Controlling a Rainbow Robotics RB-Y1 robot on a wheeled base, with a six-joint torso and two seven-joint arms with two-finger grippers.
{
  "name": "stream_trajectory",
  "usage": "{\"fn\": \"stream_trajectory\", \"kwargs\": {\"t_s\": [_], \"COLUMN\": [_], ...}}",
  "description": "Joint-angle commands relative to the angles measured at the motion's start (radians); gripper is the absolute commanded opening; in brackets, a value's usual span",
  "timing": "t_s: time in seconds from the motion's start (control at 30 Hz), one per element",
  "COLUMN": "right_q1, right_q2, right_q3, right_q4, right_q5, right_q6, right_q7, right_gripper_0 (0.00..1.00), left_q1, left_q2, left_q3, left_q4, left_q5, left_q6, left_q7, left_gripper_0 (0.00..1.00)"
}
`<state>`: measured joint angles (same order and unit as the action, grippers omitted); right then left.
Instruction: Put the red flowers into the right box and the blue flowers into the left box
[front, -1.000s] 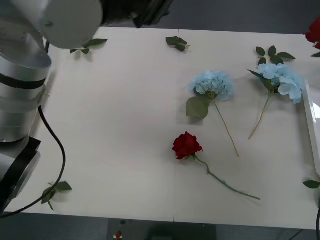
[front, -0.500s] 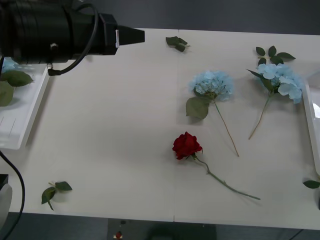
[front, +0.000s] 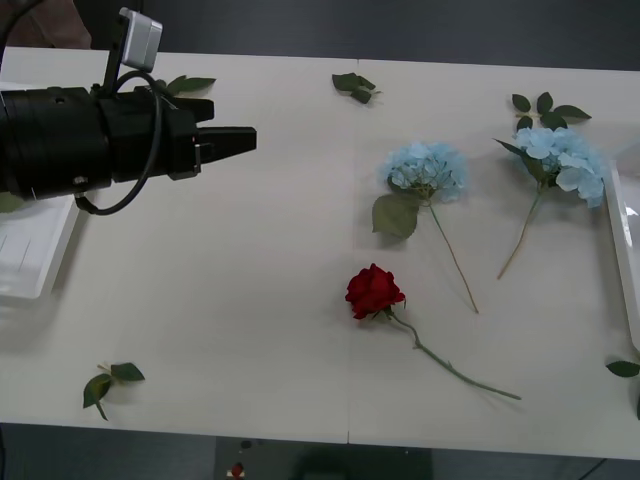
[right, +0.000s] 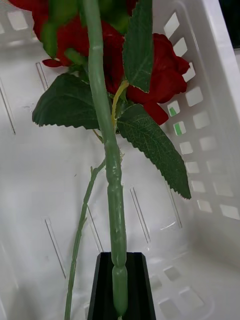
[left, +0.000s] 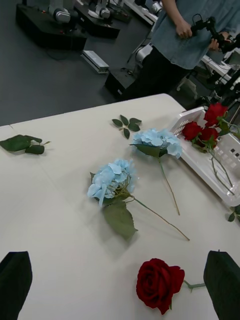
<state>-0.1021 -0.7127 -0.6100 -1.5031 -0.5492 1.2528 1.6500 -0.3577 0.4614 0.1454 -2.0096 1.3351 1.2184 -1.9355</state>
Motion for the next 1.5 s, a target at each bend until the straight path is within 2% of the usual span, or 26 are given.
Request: {"fn": "stream_trajectory", "kwargs": {"t_s": [0.03, 0.13, 0.2, 0.23, 0.27, 0.43, 0.8, 0.83, 1.0, 1.17, 1.5], "right_q1": [-0.014, -0.014, -0.014, -0.014, -0.014, -0.014, -0.014, -0.018, -0.045, -0.074, -0.142], "right_q2": [-0.03, -0.03, -0.03, -0.03, -0.03, -0.03, -0.025, -0.013, 0.038, 0.085, 0.165], "right_q3": [0.021, 0.032, 0.036, 0.038, 0.038, 0.047, 0.064, 0.078, 0.128, 0.194, 0.392], "right_q4": [0.043, 0.06, 0.06, 0.058, 0.06, 0.034, -0.213, -0.279, -0.37, -0.396, -0.394], "right_q5": [0.011, 0.011, 0.011, 0.006, 0.002, -0.003, -0.018, -0.025, -0.021, 0.015, 0.229], "right_q6": [-0.07, -0.095, -0.095, -0.095, -0.095, -0.087, 0.181, 0.238, 0.319, 0.346, 0.33], "right_q7": [-0.026, -0.029, -0.029, -0.026, -0.026, -0.024, -0.072, -0.13, -0.3, -0.483, -0.74], "right_gripper_0": [0.0, 0.02, 0.32, 0.8, 1.0, 1.0, 1.0, 1.0, 1.0, 1.0, 1.0], "left_q1": [0.029, 0.051, 0.059, 0.06, 0.065, 0.071, 0.071, 0.078, 0.112, 0.143, 0.158], "left_q2": [0.039, 0.043, 0.048, 0.051, 0.053, 0.06, 0.065, 0.065, 0.069, 0.1, 0.146], "left_q3": [-0.006, -0.004, -0.004, -0.006, -0.007, -0.007, -0.072, -0.082, -0.09, -0.09, -0.115], "left_q4": [-0.029, -0.029, -0.029, -0.031, -0.031, -0.031, -0.031, -0.032, -0.069, -0.098, -0.103], "left_q5": [0.053, 0.087, 0.102, 0.107, 0.11, 0.17, 0.266, 0.28, 0.3, 0.338, 0.418], "left_q6": [-0.027, -0.034, -0.034, -0.034, -0.034, -0.036, -0.074, -0.074, -0.074, -0.076, -0.091], "left_q7": [-0.188, -0.25, -0.289, -0.307, -0.324, -0.373, -0.418, -0.427, -0.433, -0.433, -0.442], "left_gripper_0": [1.0, 1.0, 1.0, 1.0, 1.0, 1.0, 1.0, 1.0, 1.0, 1.0, 1.0]}}
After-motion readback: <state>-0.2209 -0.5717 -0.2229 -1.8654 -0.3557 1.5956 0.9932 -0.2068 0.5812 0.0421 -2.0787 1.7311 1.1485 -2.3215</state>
